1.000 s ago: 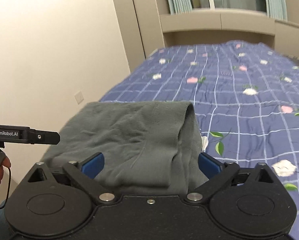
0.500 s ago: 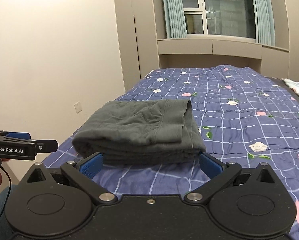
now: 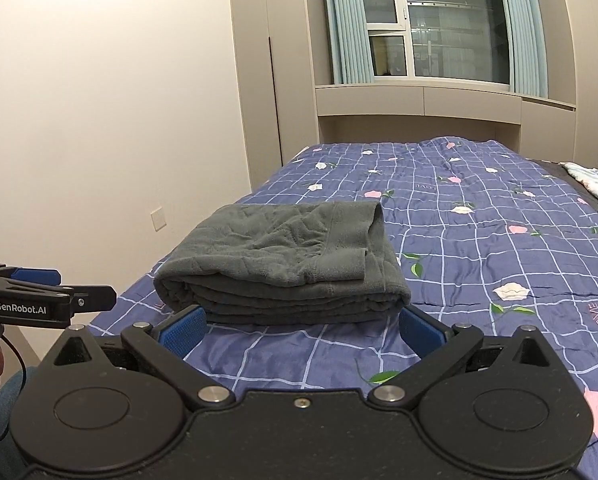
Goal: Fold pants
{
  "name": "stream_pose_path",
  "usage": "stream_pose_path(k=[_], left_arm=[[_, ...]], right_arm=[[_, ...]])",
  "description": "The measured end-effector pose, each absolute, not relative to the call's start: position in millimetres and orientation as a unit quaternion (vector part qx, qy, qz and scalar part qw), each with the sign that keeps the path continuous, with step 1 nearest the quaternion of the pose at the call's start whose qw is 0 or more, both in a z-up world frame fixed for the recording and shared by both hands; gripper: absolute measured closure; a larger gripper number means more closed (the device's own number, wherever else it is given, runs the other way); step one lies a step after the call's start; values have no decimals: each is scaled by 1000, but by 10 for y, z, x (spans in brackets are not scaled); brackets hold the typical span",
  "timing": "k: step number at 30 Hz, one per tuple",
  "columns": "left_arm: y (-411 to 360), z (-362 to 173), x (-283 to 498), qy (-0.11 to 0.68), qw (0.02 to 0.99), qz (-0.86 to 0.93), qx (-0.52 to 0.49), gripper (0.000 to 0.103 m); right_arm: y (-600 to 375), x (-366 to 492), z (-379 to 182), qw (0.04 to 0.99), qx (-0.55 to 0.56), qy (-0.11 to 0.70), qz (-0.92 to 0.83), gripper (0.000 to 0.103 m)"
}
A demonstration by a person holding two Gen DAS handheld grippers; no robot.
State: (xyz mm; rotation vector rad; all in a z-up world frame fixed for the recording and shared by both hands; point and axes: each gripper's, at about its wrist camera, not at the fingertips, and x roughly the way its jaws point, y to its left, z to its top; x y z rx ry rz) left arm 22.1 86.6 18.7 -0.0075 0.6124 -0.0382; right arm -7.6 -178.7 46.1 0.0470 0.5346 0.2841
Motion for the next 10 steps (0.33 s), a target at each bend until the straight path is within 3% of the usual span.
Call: stream_pose_path(k=[10], left_arm=[[856,147,245,308,951,-21,-2,0]], right_arm=[[-1792,-30,405,951,29,273,141,1]])
